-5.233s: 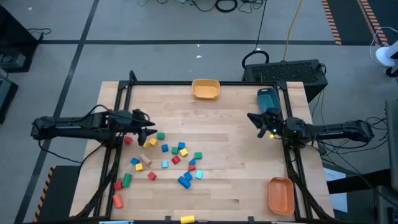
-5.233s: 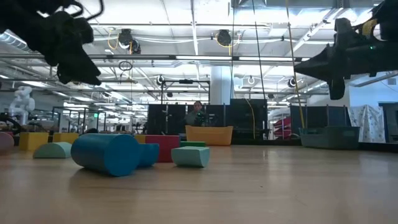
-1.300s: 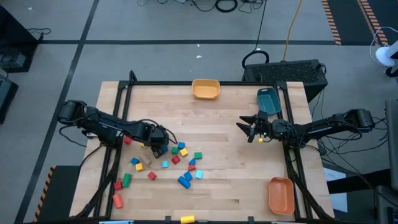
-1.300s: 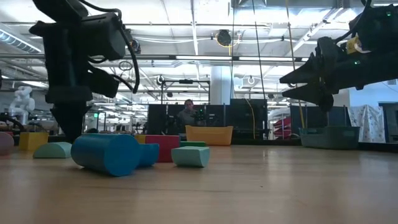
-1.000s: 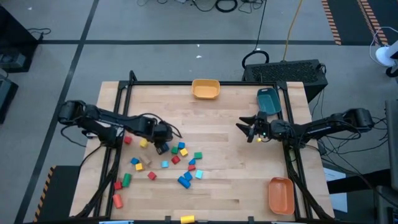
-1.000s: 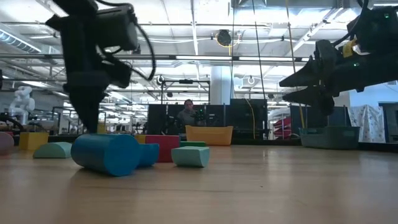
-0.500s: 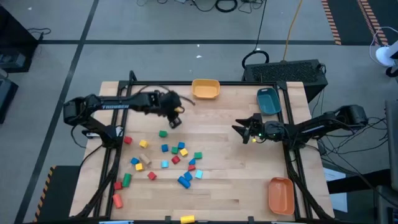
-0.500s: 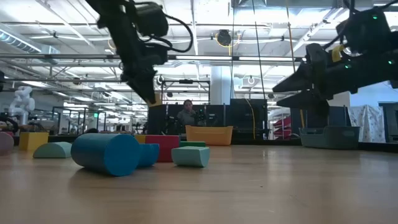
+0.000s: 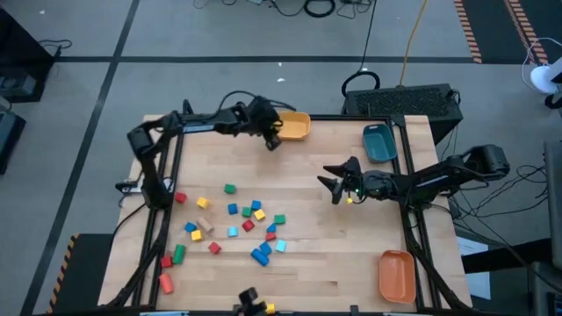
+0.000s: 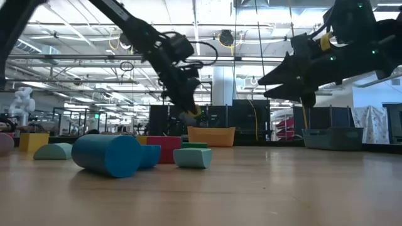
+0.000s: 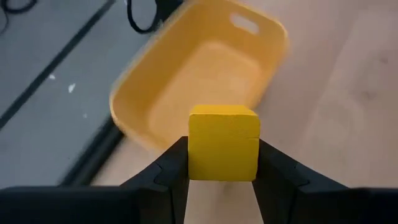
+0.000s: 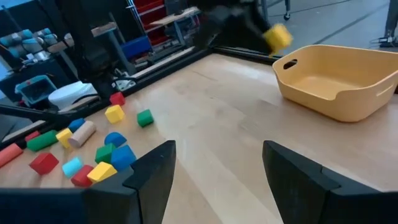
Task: Sort blocks by size
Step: Put the yellow square block into the yellow bin
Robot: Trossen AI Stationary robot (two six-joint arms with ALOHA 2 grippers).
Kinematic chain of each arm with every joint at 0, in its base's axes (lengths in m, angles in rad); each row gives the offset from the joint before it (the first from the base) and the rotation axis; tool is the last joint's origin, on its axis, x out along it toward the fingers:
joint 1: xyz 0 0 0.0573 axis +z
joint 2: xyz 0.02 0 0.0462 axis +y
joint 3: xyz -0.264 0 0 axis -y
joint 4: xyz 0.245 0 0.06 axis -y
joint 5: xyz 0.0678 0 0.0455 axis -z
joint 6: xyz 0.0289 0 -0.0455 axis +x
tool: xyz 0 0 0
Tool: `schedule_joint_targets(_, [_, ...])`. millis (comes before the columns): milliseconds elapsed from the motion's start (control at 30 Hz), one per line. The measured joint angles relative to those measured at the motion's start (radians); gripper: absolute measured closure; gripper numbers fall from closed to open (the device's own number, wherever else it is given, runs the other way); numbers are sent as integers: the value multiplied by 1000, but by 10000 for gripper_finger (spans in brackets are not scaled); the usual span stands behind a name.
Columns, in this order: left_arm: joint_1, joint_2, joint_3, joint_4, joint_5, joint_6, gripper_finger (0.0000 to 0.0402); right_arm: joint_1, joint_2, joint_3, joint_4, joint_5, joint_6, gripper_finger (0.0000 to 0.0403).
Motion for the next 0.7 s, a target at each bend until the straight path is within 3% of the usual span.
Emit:
schedule_joint_targets(233, [38,134,131,-4,1,2,264,0,0,0,-5,3,-8,174])
schedule_joint_targets(500, [49,182,157,-2,3,-4,262,0,0,-1,-31,2,-8,174])
schedule_joint_targets(700, [48,184,157,1,2,-7,217,0,0,-1,-30,3,-8,174])
